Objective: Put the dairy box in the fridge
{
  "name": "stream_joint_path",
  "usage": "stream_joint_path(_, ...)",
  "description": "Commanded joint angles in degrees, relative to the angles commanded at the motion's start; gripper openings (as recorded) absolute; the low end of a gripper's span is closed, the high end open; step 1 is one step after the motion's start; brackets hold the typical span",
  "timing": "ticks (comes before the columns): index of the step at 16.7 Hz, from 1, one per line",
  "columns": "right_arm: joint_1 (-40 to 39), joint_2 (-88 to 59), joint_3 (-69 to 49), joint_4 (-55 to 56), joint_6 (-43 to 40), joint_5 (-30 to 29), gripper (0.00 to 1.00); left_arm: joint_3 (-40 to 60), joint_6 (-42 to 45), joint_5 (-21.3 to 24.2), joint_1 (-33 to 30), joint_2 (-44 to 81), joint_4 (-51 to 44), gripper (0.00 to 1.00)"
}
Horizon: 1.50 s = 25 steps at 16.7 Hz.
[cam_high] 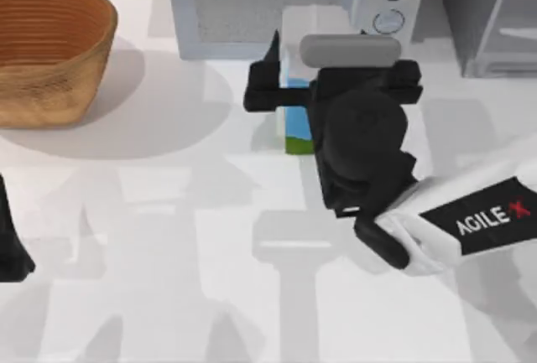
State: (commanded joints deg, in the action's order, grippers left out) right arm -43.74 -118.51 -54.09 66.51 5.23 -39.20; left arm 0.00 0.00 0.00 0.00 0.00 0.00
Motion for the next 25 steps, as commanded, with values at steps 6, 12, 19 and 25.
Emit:
stream_joint_path(6,-0.95,-12.00,-4.11,-1.94,1.76,-6.92,1.00,0.00,0.00,0.00,0.00,0.00,0.00,1.00)
stream_joint_path(12,-1.18,-13.18,-4.36,-2.29,1.82,-7.40,1.00,0.00,0.00,0.00,0.00,0.00,0.00,1.00)
stream_joint_path(19,2.03,-17.06,-11.87,-4.96,1.03,-4.27,1.00,0.00,0.00,0.00,0.00,0.00,0.00,1.00)
stream_joint_path(25,3.63,-18.64,-14.66,-6.35,0.76,-2.71,1.00,0.00,0.00,0.00,0.00,0.00,0.00,1.00)
